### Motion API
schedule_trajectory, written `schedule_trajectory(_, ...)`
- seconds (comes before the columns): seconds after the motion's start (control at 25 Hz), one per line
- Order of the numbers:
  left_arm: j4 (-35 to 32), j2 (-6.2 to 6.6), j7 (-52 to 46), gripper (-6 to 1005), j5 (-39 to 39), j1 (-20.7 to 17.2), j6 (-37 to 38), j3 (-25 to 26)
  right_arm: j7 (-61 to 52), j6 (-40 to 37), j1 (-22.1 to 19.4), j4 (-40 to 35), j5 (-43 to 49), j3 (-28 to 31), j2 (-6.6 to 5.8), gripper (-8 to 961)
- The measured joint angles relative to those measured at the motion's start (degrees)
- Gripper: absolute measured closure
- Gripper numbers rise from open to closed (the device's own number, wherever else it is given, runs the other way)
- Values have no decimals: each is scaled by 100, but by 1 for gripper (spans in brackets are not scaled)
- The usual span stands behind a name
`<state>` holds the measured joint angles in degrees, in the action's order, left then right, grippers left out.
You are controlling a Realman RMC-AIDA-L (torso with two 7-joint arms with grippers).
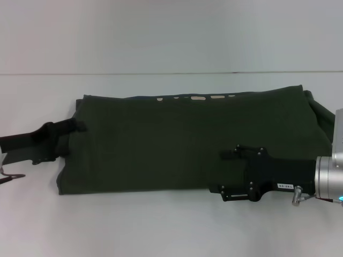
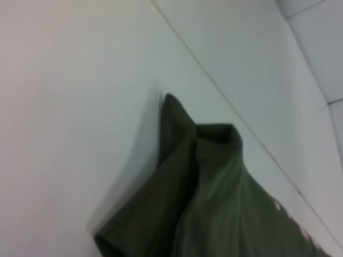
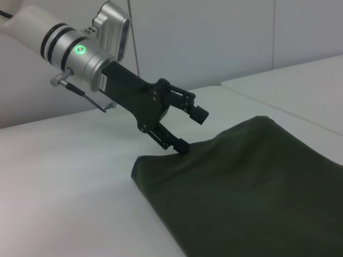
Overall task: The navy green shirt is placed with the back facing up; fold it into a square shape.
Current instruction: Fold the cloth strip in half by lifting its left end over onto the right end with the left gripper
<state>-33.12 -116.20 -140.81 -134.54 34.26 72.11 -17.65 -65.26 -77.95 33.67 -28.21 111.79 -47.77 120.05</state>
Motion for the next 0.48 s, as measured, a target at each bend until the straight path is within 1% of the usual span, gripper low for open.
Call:
schedule_trajectory(0.12,-102,60,-34,50,-19,-44,386,185,2,13,-23,-11,0,-2,-1,23)
schedule_trajectory(0.28,-441,152,-406,50,-140,-208,1349,236,4,-28,-55,-43,7,-8,-19,23)
schedule_trajectory(0.4,-690,171,-730,50,-289,-342,1751,238,4,-40,-70,-46,24,-7,-22,22)
schedule_trajectory(0.48,-761,174,-942,50,-419,-412,1846,240,4,-41,-84,-47,28,-7,-23,22)
